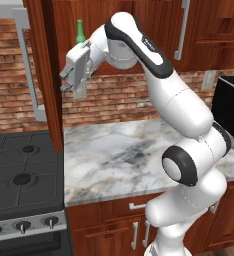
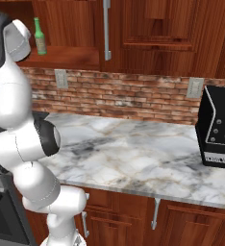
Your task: Get the candle and the beer from the cabinet and move them to the dining counter.
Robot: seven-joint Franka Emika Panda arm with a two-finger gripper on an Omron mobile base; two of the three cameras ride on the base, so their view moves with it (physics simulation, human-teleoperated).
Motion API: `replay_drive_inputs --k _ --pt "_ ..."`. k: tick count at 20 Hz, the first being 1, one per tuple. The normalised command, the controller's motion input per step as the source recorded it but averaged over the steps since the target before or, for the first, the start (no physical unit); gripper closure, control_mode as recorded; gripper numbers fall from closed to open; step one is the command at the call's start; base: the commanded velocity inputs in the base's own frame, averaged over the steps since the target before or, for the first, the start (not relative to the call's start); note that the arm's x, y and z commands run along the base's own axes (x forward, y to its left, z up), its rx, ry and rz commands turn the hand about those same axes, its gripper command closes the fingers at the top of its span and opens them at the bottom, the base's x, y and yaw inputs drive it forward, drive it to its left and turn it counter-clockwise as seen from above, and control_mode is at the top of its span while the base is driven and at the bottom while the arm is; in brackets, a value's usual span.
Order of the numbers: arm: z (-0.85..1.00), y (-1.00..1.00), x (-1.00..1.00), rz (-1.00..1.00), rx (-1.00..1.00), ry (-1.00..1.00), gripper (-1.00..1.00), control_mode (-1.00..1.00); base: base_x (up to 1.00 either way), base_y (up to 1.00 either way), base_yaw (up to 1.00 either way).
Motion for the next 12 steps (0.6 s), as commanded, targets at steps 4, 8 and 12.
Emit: replay_drive_inputs --k 4,8,12 --pt "-0.04 -0.3 0.0 -0.05 -0.07 -0.35 -1.0 -1.0 0.0 0.0 0.0" --pt "0.0 -0.53 -0.01 -0.13 -0.01 -0.27 -1.0 -1.0 0.0 0.0 0.0" --pt "0.0 -0.62 -0.02 -0.18 0.0 -0.19 -1.0 -1.0 0.0 0.0 0.0"
